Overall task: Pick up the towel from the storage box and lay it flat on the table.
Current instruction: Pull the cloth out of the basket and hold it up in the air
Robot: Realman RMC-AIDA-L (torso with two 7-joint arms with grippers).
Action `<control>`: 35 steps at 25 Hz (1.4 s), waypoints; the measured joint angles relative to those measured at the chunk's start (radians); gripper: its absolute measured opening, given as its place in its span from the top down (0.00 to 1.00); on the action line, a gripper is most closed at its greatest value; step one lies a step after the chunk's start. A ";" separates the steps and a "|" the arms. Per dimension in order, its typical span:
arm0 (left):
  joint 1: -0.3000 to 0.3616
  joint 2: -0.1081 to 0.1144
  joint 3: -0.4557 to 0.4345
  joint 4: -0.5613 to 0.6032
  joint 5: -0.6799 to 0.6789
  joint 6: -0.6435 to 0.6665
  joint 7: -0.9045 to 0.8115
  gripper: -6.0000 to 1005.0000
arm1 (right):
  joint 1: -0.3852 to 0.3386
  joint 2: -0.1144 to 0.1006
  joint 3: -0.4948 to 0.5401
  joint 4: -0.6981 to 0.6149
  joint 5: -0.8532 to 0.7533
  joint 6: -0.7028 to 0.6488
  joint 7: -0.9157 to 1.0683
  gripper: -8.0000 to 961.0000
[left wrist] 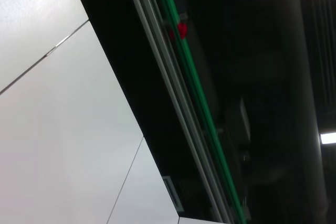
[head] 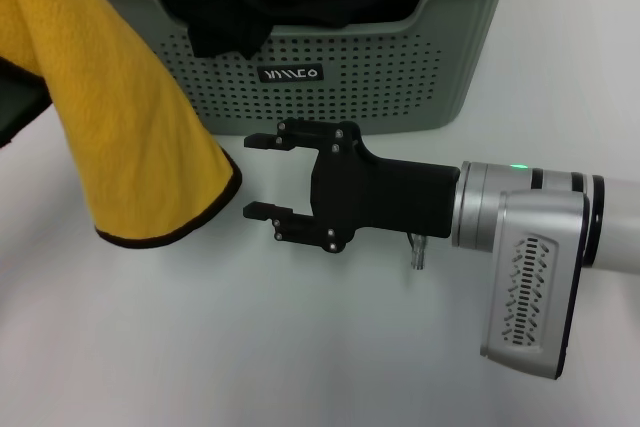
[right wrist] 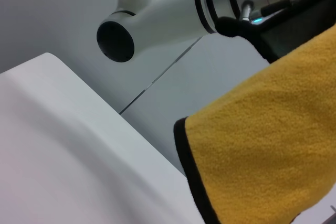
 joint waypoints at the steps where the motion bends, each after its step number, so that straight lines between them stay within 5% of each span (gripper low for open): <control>1: 0.000 0.001 0.000 -0.001 0.000 0.000 0.000 0.98 | 0.000 0.000 0.001 0.000 -0.003 0.001 0.000 0.36; 35: -0.011 0.000 0.002 -0.001 -0.035 0.002 -0.094 0.98 | 0.046 0.000 0.007 0.001 -0.004 -0.055 0.000 0.41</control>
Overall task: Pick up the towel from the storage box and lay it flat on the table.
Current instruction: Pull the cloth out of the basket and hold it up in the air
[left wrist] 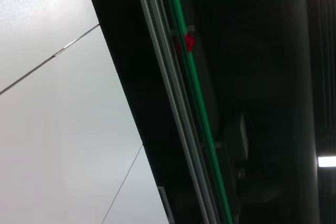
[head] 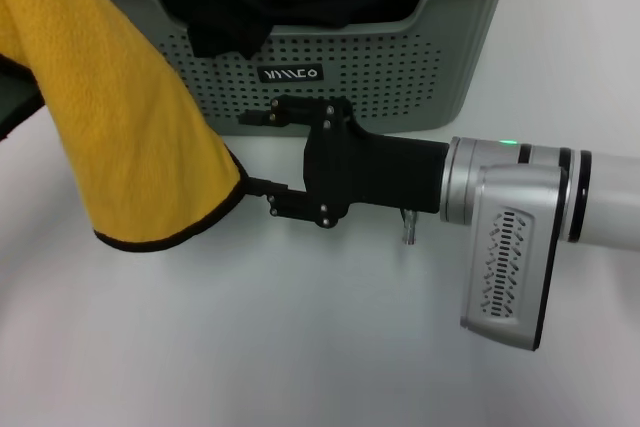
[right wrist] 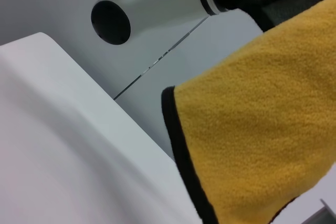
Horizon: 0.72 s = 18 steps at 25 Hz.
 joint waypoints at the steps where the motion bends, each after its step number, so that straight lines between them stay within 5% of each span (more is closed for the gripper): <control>1: 0.000 0.000 0.000 0.000 0.000 0.000 0.000 0.98 | -0.002 0.000 0.000 -0.003 0.000 0.002 0.000 0.41; 11: 0.008 0.003 -0.001 0.006 -0.002 -0.001 -0.009 0.98 | 0.004 0.000 0.027 -0.010 -0.013 -0.002 0.000 0.42; 16: 0.007 0.003 0.001 0.006 -0.003 -0.001 -0.013 0.98 | 0.003 0.000 0.027 -0.018 -0.024 -0.002 -0.001 0.64; 18: 0.006 0.003 0.003 0.006 -0.003 0.000 -0.020 0.98 | 0.001 0.000 0.027 -0.025 -0.025 -0.002 -0.001 0.64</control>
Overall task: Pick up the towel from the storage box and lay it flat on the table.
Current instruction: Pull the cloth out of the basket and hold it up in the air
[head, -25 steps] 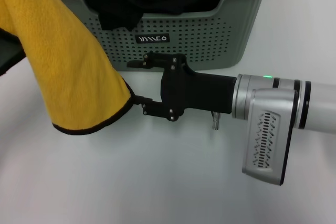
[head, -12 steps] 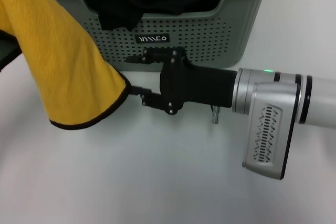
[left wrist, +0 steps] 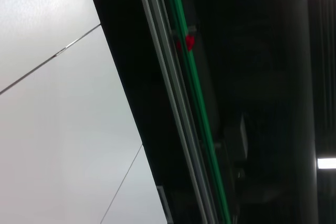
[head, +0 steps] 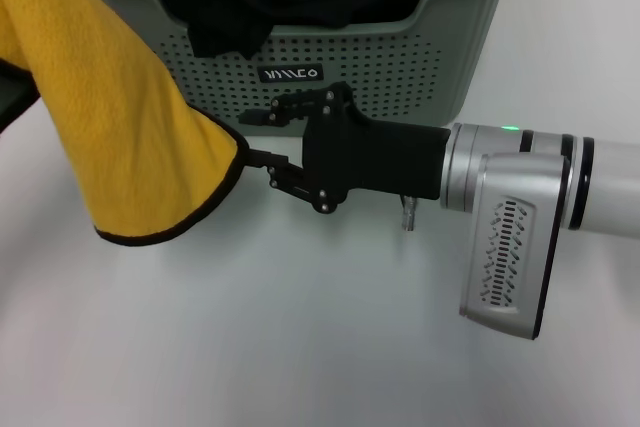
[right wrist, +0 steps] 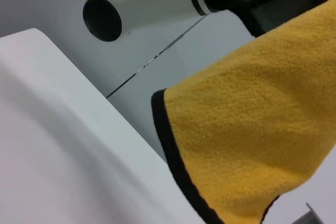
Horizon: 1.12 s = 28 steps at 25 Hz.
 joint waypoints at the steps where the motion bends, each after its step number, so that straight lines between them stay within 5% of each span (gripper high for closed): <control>1: -0.001 0.000 0.000 0.000 0.000 0.000 -0.009 0.98 | 0.000 0.000 0.000 -0.001 0.000 0.000 0.000 0.65; 28: -0.010 0.000 0.008 0.013 0.024 0.002 -0.132 0.98 | -0.015 0.000 -0.013 -0.095 -0.155 -0.064 -0.001 0.80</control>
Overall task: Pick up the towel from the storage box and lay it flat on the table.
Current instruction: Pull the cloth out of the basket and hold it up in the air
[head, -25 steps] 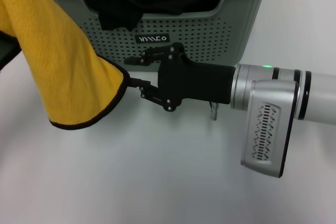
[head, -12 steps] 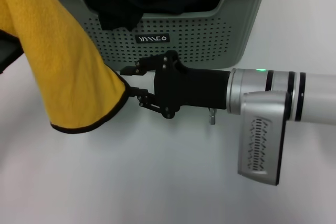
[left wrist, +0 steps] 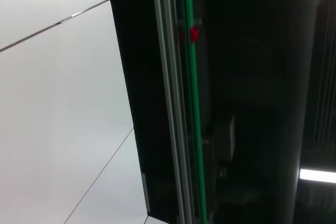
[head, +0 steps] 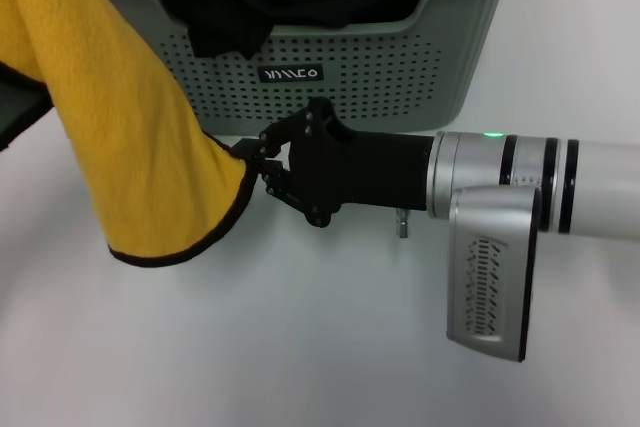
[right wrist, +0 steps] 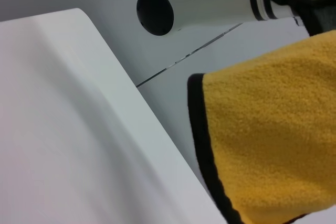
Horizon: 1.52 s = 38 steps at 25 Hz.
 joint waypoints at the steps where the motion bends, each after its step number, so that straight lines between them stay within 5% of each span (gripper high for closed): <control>1: 0.000 0.000 0.000 -0.001 0.000 0.000 0.002 0.98 | -0.004 0.000 0.000 -0.004 0.000 0.000 0.000 0.82; 11: 0.002 0.009 -0.010 -0.091 0.032 -0.006 0.101 0.98 | -0.042 0.000 0.028 -0.037 0.046 0.029 0.003 0.97; 14: 0.003 0.023 -0.012 -0.280 0.026 -0.095 0.206 0.98 | -0.076 0.000 0.092 -0.043 0.105 0.121 0.007 0.99; 21: 0.040 -0.006 0.003 -0.402 0.053 -0.318 0.417 0.93 | -0.085 -0.001 0.262 -0.075 0.198 0.283 0.149 0.99; 32: 0.046 -0.021 0.011 -0.470 0.191 -0.385 0.730 0.86 | -0.018 0.000 0.353 -0.273 0.237 0.175 0.246 0.99; 38: 0.048 -0.023 0.010 -0.525 0.186 -0.388 0.865 0.67 | 0.009 0.001 0.343 -0.316 0.264 0.063 0.252 0.99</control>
